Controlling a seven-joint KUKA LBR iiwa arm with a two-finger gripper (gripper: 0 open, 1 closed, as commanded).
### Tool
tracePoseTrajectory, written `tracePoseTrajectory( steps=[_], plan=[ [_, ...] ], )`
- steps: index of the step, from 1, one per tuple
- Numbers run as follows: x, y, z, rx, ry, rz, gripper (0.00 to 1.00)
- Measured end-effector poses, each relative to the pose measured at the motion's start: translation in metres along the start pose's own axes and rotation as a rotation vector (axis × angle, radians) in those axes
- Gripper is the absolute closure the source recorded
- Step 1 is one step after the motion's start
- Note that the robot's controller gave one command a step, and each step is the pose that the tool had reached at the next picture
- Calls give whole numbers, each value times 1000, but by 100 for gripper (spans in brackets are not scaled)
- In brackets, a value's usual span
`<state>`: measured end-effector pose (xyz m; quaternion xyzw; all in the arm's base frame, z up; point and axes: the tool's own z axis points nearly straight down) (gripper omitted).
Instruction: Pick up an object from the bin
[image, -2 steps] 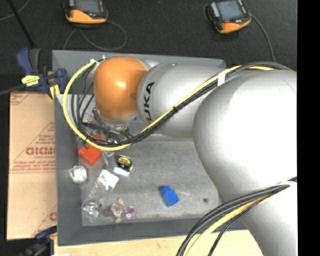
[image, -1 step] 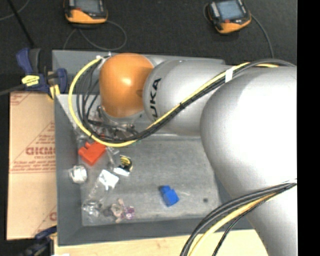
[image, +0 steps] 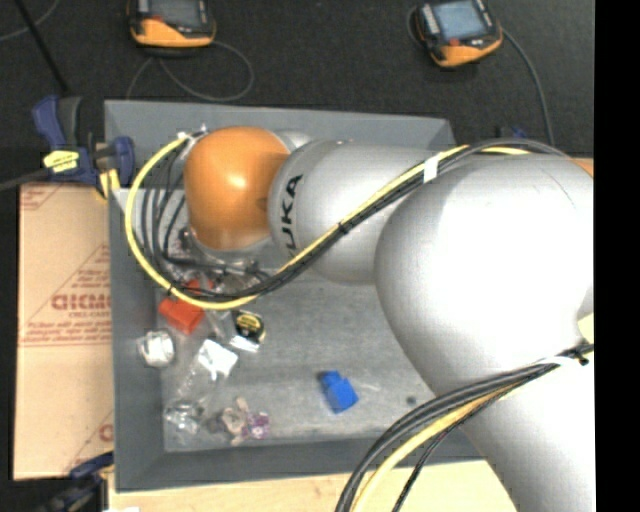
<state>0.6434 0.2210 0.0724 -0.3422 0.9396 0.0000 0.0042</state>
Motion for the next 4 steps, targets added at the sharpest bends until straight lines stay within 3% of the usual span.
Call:
tracePoseTrajectory(
  steps=[1,2,3,4],
  plan=[
    [-1,-1,-2,-1,-5,7,0],
    [-4,-1,-7,-1,-14,9,100],
    [-7,-3,-45,-1,-2,13,100],
    [-10,-5,-129,3,-5,17,100]
  ],
)
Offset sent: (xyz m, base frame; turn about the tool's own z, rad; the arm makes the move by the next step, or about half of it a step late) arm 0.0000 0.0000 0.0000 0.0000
